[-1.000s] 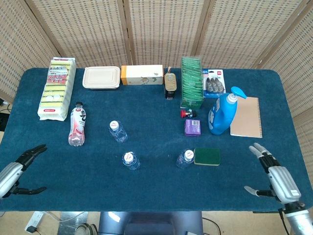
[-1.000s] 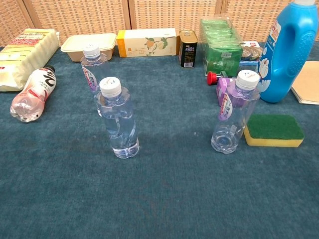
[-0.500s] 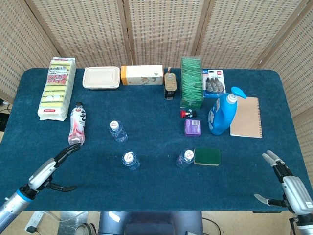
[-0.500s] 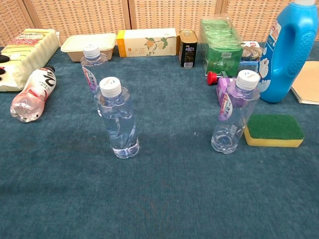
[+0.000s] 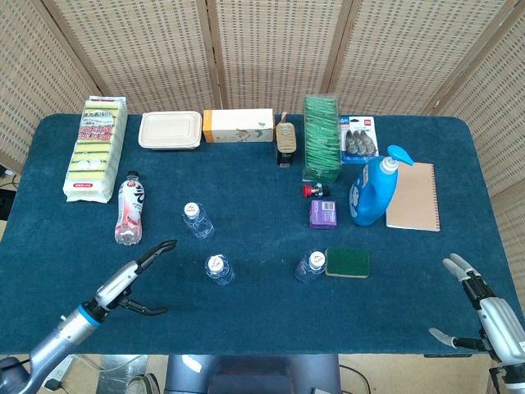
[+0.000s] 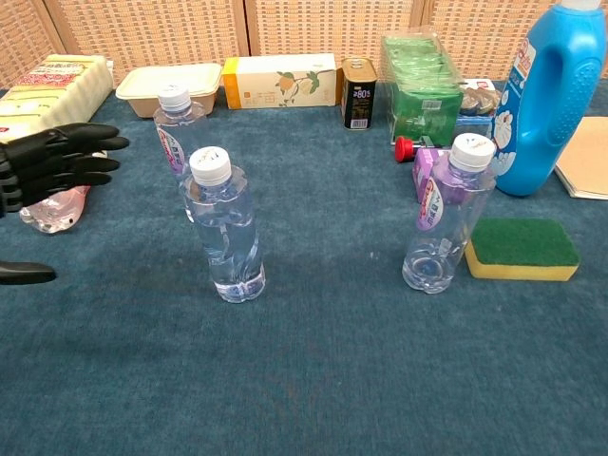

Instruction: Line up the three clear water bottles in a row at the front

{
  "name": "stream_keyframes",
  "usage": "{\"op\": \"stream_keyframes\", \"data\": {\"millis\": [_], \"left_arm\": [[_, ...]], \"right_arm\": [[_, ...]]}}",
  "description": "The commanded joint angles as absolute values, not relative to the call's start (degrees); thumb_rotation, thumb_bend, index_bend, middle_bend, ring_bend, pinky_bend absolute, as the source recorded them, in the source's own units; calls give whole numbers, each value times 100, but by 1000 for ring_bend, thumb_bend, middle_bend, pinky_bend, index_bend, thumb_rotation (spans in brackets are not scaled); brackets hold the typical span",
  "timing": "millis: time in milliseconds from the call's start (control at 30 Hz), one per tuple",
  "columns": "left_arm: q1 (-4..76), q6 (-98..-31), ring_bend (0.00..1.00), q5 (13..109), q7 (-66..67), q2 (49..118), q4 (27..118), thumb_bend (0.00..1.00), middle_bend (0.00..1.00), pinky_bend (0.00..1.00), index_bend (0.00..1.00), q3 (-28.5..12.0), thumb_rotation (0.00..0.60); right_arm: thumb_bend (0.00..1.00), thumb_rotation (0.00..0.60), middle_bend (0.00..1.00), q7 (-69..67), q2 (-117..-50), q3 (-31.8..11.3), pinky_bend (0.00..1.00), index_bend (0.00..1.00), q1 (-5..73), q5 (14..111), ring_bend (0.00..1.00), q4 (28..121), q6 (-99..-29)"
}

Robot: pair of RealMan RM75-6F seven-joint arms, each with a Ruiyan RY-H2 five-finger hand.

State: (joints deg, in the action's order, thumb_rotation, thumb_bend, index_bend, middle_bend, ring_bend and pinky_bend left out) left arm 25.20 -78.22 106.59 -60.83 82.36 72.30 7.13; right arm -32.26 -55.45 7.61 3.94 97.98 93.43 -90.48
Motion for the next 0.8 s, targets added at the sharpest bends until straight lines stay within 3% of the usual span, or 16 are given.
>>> {"op": "stream_keyframes", "data": {"millis": [33,567,700,800], "left_arm": [[2691,-7630,0,10536,-6121,8409,7241,128,0,0,0,651,600],[3417,-6607,0,9960,-5696,9296,7350,128,0,6,0,352,600],[3488,-6509,0,9774,-5590,9529,7260,131,0,38,0,249,600],[3463,-6502,1,9551,-5389,9706,7188,173,22,145,0,127,600]], "right_arm": [[39,600,0,-3275,-5523,745,131,7,379,9821,0,9334,-9067],[39,600,0,-3626,-5438,696,130,7,309,9926,0,9254,-9180],[39,600,0,-3783,-5417,687,130,7,296,9952,0,9197,-9223],[39,600,0,-3879,-5407,673,130,8,286,9952,0,9154,-9248]]}}
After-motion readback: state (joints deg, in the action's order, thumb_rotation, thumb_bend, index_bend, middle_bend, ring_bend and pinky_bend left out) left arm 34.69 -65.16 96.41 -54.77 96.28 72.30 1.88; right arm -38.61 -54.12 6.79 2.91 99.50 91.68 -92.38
